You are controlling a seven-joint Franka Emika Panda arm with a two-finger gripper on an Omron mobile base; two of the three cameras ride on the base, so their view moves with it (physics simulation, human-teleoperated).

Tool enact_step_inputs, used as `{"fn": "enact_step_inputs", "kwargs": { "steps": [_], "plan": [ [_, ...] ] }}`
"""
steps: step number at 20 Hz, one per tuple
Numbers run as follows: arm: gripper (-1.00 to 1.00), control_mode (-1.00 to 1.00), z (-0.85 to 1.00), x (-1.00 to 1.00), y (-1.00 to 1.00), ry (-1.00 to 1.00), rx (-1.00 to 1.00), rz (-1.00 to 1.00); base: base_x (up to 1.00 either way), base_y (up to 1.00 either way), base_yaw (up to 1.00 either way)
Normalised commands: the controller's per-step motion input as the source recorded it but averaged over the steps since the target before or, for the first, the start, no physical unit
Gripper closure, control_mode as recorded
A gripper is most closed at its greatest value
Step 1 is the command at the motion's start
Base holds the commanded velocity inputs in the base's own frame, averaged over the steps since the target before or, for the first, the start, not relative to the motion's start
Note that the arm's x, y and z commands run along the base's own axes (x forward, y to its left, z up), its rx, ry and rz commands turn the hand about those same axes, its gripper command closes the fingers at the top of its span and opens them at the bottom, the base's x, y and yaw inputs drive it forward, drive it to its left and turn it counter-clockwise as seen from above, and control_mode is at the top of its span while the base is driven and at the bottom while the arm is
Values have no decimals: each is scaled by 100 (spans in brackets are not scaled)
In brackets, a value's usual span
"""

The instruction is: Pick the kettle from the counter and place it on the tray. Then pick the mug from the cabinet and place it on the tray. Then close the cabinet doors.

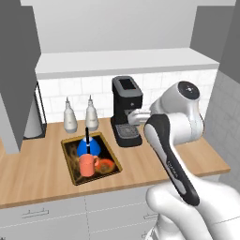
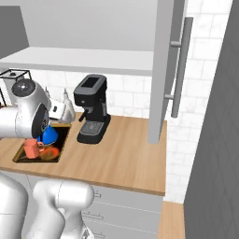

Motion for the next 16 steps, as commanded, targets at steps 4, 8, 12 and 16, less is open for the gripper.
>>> {"fn": "enact_step_inputs", "kwargs": {
  "steps": [4, 8, 12, 16],
  "plan": [
    [-100, -100, 2, -21, -18, -5, 1, -1, 0, 0, 0],
    [-100, -100, 52, -63, -47, -15, 1, -14, 0, 0, 0],
    [-100, -100, 79, -50, -50, -1, 0, -20, 0, 0, 0],
    [-100, -100, 83, -32, -63, 2, 2, -19, 0, 0, 0]
  ]
}}
